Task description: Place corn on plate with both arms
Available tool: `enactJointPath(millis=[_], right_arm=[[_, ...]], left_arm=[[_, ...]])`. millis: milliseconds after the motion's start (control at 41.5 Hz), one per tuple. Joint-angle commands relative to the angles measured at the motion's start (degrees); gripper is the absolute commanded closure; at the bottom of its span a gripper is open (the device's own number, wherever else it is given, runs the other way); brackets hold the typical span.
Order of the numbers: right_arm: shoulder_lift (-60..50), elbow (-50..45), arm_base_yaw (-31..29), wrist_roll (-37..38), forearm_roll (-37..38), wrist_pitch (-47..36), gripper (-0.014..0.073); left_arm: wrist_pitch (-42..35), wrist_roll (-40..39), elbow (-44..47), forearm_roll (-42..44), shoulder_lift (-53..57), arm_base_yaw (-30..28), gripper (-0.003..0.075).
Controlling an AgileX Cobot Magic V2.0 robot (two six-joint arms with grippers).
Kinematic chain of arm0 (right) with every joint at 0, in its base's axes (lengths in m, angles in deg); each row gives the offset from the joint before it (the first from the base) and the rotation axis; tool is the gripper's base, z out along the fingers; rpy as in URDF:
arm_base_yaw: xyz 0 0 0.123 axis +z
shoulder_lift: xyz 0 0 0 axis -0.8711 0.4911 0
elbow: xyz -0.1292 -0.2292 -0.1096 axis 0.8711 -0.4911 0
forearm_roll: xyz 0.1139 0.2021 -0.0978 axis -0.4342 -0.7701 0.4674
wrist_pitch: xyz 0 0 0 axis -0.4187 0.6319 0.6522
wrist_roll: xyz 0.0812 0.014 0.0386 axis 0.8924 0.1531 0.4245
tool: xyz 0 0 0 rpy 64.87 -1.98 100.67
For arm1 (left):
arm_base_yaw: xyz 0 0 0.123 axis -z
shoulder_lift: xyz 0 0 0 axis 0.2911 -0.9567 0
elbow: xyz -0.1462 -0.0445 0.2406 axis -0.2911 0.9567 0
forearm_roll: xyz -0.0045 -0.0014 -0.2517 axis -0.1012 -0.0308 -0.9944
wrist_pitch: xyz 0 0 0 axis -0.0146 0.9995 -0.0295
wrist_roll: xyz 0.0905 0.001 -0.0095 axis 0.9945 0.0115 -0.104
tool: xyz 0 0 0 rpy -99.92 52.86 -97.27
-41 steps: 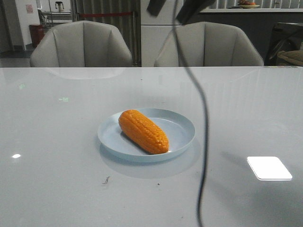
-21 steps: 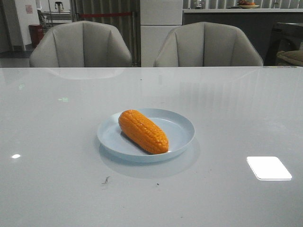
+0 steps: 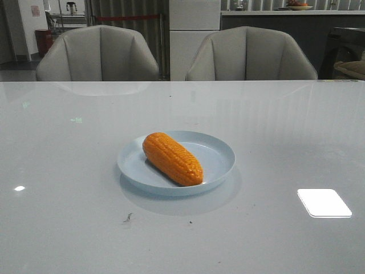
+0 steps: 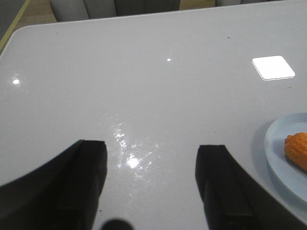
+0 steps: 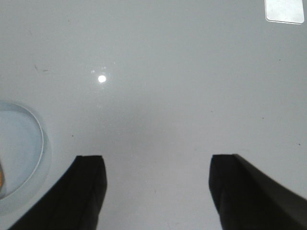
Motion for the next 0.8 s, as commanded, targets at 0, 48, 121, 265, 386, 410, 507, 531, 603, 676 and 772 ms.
enactJointPath(millis=[0, 48, 121, 265, 386, 410, 507, 531, 603, 676, 772], right_arm=[[-7.07, -6.27, -0.37, -2.15, 0.11, -7.21, 0.0034], [-9.89, -10.28, -0.37, -2.08, 0.04, -8.69, 0.0034], [-14.26, -16.63, -0.37, -2.08, -0.09, -11.63, 0.0034], [-23.53, -27.06, -0.18, -2.08, -0.36, -16.41, 0.0034], [-27.3, -32.04, -0.18, -2.08, -0.36, -17.83, 0.0034], [-27.43, -32.62, -0.18, -2.08, -0.36, -17.95, 0.0034], [-27.79, -33.27, -0.18, -2.08, -0.36, -17.73, 0.0034], [-27.79, -33.27, -0.18, -2.08, -0.36, -17.53, 0.0034], [-27.79, -33.27, -0.18, -2.08, -0.36, -16.92, 0.0034], [-27.79, -33.27, -0.18, -2.08, -0.36, -16.85, 0.0034], [-27.79, -33.27, -0.18, -2.08, -0.36, -16.85, 0.0034]], left_arm=[[-4.29, -0.16, -1.76, -0.46, 0.68, 0.44, 0.0265], [-4.29, -0.16, -1.76, -0.46, 0.68, 0.44, 0.0265], [-4.29, -0.16, -1.76, -0.46, 0.68, 0.44, 0.0265], [-4.29, -0.16, -1.76, -0.46, 0.68, 0.44, 0.0265], [-4.29, -0.16, -1.76, -0.46, 0.68, 0.44, 0.0265], [-4.29, -0.16, -1.76, -0.46, 0.68, 0.44, 0.0265], [-4.04, -0.16, -1.76, -0.46, 0.68, 0.44, 0.0264], [-3.92, -0.16, -1.76, -0.46, 0.68, 0.44, 0.0265], [-4.04, -0.16, -1.76, -0.46, 0.68, 0.44, 0.0265], [-4.04, -0.16, -1.76, -0.46, 0.56, 0.44, 0.0265], [-4.04, -0.16, -1.76, -0.46, 0.56, 0.44, 0.0265]])
